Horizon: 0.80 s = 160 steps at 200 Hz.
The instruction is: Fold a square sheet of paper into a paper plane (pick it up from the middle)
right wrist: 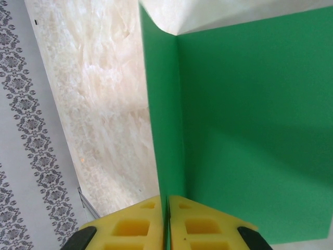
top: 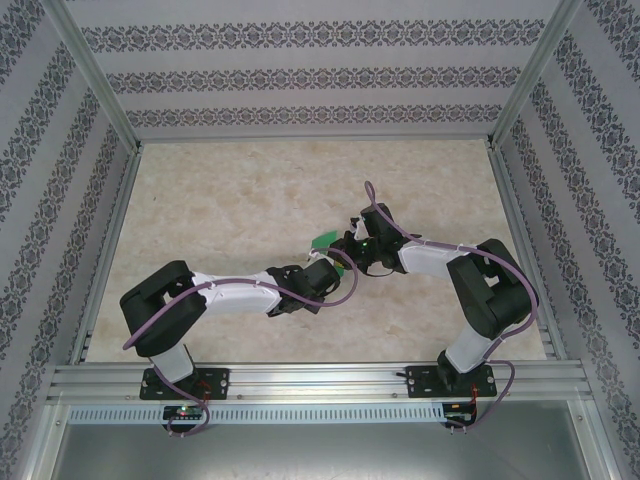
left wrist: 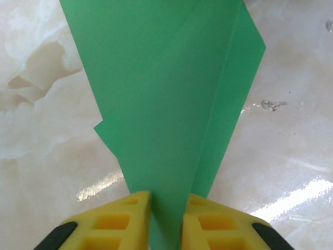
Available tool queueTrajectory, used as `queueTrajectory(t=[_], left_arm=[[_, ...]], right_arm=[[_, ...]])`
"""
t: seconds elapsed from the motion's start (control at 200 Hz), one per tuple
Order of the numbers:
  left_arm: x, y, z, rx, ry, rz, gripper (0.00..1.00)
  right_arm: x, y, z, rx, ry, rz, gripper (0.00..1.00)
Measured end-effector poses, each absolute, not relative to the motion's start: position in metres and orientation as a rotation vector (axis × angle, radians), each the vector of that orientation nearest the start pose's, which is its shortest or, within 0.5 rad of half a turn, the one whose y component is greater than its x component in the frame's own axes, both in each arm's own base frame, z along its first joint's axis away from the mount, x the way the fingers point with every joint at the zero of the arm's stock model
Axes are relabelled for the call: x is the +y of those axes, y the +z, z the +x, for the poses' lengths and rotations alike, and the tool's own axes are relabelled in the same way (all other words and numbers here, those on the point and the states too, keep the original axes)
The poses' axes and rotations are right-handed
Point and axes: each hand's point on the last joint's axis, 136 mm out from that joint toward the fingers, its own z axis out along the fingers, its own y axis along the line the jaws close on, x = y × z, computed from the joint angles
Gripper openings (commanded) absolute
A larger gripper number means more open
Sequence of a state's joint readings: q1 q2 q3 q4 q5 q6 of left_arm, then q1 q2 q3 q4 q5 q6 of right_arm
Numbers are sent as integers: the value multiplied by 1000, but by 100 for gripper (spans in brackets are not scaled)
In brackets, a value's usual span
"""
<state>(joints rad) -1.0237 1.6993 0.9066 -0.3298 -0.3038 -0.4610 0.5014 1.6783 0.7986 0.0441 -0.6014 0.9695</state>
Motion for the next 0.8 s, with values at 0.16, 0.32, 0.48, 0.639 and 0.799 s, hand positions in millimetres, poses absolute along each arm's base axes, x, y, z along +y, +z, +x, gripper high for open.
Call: queueTrajectory(t=[0.16,0.32,0.48,0.639,0.799], left_arm=[[-290,29,239,2526,-98,632,14],[-288,29,240,2521,-87,626,6],[-288,30,240,2520,-85,626,0],[-289,30,240,2532,-135,616,0],[-281,31,243,2555,-272,553,0]], right_arm=[[275,65,300,2685,1311,310,12],[276,66,300,2685,1314,308,13],[276,65,299,2686,1312,304,20],[274,65,296,2698,1299,286,30],[266,93,299,2630,1301,244,40]])
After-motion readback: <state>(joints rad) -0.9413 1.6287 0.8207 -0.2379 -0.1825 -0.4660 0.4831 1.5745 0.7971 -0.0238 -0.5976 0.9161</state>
